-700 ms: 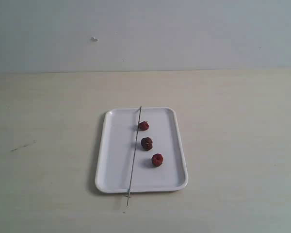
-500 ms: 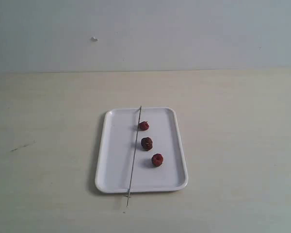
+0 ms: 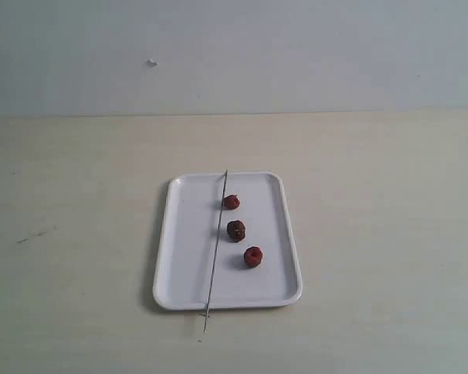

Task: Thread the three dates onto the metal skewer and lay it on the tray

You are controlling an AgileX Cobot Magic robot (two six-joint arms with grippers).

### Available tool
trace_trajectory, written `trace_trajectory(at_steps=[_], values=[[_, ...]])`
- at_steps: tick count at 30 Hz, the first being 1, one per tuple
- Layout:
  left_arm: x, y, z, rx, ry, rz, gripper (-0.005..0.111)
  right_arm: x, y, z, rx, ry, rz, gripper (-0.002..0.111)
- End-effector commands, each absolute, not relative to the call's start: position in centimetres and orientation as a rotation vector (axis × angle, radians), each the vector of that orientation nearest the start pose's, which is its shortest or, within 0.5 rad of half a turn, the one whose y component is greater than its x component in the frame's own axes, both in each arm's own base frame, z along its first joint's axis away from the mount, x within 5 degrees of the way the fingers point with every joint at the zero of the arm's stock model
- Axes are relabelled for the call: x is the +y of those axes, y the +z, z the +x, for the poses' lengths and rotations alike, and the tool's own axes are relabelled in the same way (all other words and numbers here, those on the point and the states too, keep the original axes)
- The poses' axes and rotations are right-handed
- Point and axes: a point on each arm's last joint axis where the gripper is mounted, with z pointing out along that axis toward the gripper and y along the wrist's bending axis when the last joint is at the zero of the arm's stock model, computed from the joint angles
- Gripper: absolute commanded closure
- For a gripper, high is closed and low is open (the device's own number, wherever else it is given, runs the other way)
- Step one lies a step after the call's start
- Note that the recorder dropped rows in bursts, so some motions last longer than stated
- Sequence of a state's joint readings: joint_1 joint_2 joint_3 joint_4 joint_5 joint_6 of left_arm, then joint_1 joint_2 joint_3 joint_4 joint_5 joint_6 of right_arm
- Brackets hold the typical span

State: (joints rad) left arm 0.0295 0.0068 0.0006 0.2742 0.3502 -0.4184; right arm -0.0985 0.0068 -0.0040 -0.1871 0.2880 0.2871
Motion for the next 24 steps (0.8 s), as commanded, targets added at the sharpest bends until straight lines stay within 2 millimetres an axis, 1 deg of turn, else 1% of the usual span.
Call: trace_trajectory(at_steps=[1,3,7,9,13,16,19,21,23,24], values=[[0.4,20.4,5.6,1.579,-0.116,-0.197,0.107,-1.1,18.8,5.4,1.75,-0.052,0.217,0.108],[0.1,21.6,5.6,1.44,-0.228,-0.225,0.107,-1.1,18.8,5.4,1.75,-0.052,0.217,0.108],[-0.4,23.8,5.0,1.195,-0.333,-0.175,0.107,-1.1,18.8,5.4,1.75,-0.052,0.217,0.108],[-0.6,24.5,4.7,1.118,-0.37,-0.159,0.107,-1.1,18.8,5.4,1.75,-0.052,0.217,0.108],[-0.8,25.2,4.3,1.028,-0.418,-0.14,0.107,-1.1,18.8,5.4,1.75,-0.052,0.217,0.108],[-0.7,26.0,3.8,0.922,-0.516,-0.184,0.107,-1.1,18.8,5.4,1.75,-0.052,0.217,0.108],[-0.3,26.9,3.0,0.775,-0.563,-0.215,0.107,-1.1,18.8,5.4,1.75,-0.052,0.217,0.108],[0.2,27.8,2.9,0.76,-0.533,-0.257,0.107,-1.1,18.8,5.4,1.75,-0.052,0.217,0.108],[0.8,28.6,3.9,0.868,-0.415,-0.321,0.107,-1.1,18.8,5.4,1.75,-0.052,0.217,0.108],[1.2,28.7,4.7,0.958,-0.383,-0.39,0.107,-1.1,18.8,5.4,1.75,-0.052,0.217,0.108]])
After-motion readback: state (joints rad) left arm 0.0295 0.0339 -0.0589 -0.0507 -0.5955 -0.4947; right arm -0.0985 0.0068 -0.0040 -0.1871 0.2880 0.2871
